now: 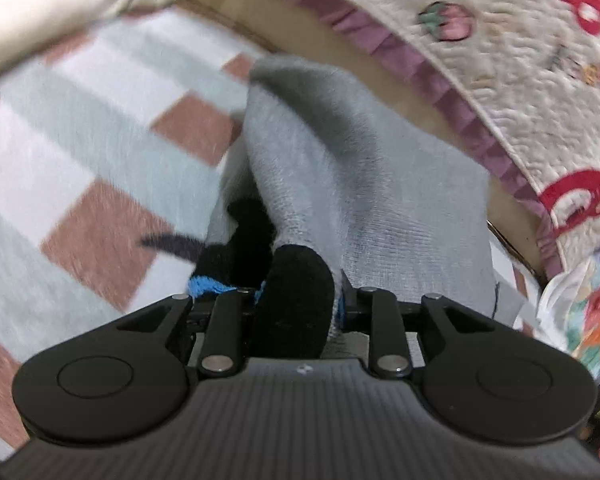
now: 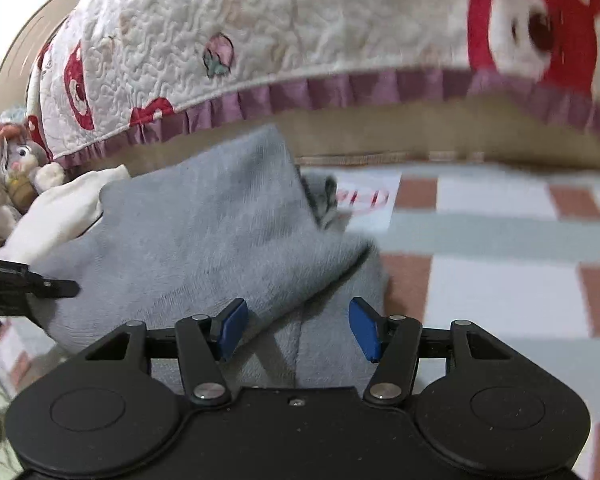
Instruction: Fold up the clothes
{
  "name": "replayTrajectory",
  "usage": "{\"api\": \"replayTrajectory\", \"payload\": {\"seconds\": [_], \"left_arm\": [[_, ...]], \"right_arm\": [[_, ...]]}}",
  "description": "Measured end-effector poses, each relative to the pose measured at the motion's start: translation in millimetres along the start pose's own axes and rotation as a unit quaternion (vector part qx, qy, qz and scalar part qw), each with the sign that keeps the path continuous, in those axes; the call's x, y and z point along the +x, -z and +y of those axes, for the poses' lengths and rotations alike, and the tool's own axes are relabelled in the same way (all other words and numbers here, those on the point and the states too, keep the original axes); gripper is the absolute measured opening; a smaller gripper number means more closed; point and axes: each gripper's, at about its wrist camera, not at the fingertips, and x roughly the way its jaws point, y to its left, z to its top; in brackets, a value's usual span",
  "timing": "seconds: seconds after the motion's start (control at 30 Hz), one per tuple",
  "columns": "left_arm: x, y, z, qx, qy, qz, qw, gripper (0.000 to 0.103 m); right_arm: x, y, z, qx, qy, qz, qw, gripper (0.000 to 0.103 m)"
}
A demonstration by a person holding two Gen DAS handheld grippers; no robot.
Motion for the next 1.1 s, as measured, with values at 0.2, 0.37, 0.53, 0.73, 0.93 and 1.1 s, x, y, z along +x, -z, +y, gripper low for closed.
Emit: {"api": "replayTrajectory", "payload": {"seconds": [0.2, 0.37, 0.53, 0.73, 0.93, 1.1], "left_arm": [[-19.4, 5.8, 5.6, 0.007, -0.052, -0.031, 0.9981, 0.046], [-29.0, 2.8, 3.7, 0.06, -0.079, 0.065, 0.9929, 0.065], [-32.4, -12.0, -8.5, 0.188, -0.119, 0.106, 0.9692, 0.062], [-60.8, -53.7, -14.2, 0.21, -0.028, 0.111, 0.971, 0.062], [-79.3, -105.8, -18.7, 0.266, 0.006, 0.109, 0.9578, 0.062], [-59.5, -126.4, -32.6, 0.299, 0.002, 0.098, 0.9493, 0.062]], "right_arm": [[0.5, 1.4, 13.9, -0.022, 0.007, 0.004, 1.0, 0.062], [-9.1, 0.8, 60.0, -0.077, -0.094, 0.024, 0.992, 0.06], [-7.8, -41.3, 116.2, -0.175, -0.064, 0.058, 0.981, 0.06], [-9.8, -122.4, 158.4, -0.26, 0.0, 0.174, 0.95, 0.064], [-33.1, -186.7, 159.4, -0.318, 0.055, 0.193, 0.926, 0.064], [-6.1, -190.7, 126.0, -0.274, 0.04, 0.141, 0.95, 0.064]]}}
